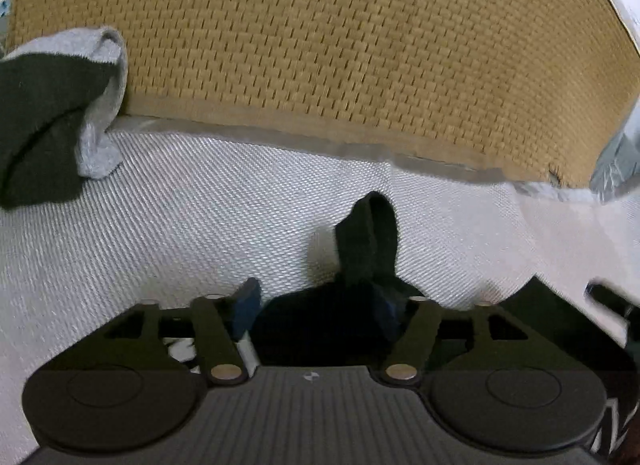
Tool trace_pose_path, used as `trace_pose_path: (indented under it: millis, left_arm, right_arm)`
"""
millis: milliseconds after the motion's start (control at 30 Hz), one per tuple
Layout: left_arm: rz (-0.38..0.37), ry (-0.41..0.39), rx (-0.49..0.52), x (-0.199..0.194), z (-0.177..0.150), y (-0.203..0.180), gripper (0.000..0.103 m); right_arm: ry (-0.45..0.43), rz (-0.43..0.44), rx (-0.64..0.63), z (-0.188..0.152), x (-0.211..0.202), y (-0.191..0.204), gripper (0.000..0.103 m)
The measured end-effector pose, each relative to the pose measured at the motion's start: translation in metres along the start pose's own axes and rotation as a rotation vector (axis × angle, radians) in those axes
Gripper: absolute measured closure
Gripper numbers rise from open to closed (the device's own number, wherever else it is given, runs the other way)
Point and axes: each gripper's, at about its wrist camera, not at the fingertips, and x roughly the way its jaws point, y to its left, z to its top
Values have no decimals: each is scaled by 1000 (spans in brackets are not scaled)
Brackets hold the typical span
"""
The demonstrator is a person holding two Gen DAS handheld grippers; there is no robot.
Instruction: Fold clothes
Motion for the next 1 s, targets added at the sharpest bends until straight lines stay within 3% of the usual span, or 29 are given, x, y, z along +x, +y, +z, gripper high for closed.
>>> trace_pose_path:
  millis: [33, 67, 167, 267, 333, 400, 500, 633, 733, 867, 933, 967, 1000]
  left_arm:
    - [10, 2, 33, 1, 1, 1, 32]
    - [9, -5, 74, 2, 3, 2, 30]
    - [1, -27, 201, 4, 8, 5, 30]
    - [-89, -44, 253, 3, 16, 12, 29]
    - [-147, -41, 298, 3, 22, 15, 29]
    - [-161, -13, 341, 11, 29, 17, 28]
    - [-154, 58, 403, 32, 36, 18, 28]
    - [-189, 129, 416, 58, 34, 12, 28]
    - [-242, 165, 412, 72, 26, -1, 28]
    - [-277, 197, 444, 82, 18, -21, 23]
    - [-322, 217, 449, 81, 16, -28, 24]
    - [-353, 230, 460, 79, 14, -32, 30]
    - [-373, 236, 493, 75, 10, -35, 47]
  right_arm:
    - [7, -10, -29, 2, 1, 5, 49]
    - [18, -17, -56, 3, 2, 10, 48]
    - [154, 51, -72, -1, 19, 8, 46]
    - [217, -5, -51, -4, 29, 1, 46]
    - [258, 24, 4, -5, 32, -9, 46]
    - [281, 74, 103, -6, 33, -20, 46]
    - [320, 97, 154, -8, 41, -26, 47]
    - [349, 111, 159, -10, 48, -28, 70]
    - [359, 126, 142, -11, 47, -25, 81]
    - [319, 125, 99, -6, 43, -20, 90]
    - [235, 90, 67, 1, 34, -17, 91]
    - [195, 69, 62, 4, 30, -17, 92]
    - [163, 48, 63, 6, 26, -19, 94]
